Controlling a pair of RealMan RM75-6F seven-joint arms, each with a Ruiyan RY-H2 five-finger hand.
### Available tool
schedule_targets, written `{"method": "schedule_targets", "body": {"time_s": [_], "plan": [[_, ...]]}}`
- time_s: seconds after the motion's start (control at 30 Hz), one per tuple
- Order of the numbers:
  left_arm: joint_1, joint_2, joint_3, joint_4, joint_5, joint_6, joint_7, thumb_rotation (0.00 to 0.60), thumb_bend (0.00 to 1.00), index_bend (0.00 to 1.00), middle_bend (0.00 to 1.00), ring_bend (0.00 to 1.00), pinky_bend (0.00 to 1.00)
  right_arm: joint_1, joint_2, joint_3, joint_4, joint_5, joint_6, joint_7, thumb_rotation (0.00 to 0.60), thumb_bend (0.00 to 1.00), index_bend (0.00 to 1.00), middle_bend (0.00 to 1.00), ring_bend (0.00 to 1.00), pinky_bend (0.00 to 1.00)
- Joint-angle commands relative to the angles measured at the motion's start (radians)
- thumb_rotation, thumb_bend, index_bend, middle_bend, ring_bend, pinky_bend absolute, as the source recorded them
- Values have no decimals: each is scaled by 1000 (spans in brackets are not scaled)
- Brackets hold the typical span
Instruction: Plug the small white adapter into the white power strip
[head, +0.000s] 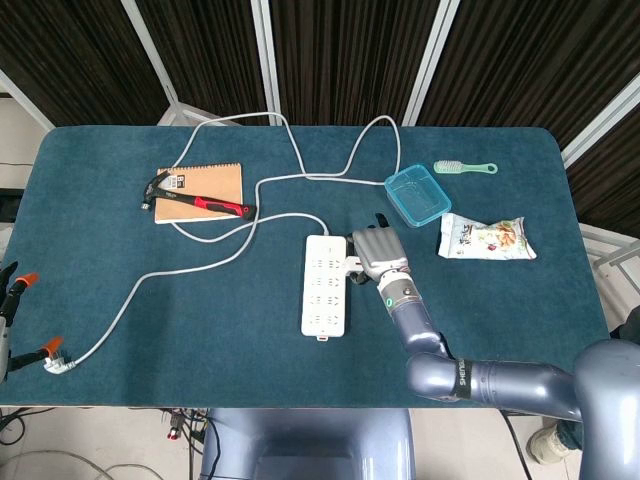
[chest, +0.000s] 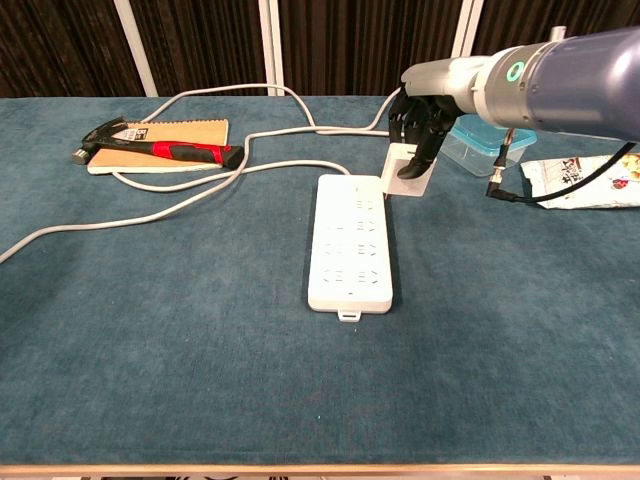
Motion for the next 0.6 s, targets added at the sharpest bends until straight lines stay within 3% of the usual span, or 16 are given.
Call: {"method": "schedule_targets", "body": {"time_s": [0.03,0.6], "plan": [[0,2,-2,1,-3,0,-4,600,67,167,0,0,0,27,-25,8,26,41,15,-28,600,486,586,579,303,36],[-3,9,-1,2,-5,-9,-25,600,67,167,0,0,0,73,-83,31,35,150,63,-73,600,485,586,579,302,36]]}}
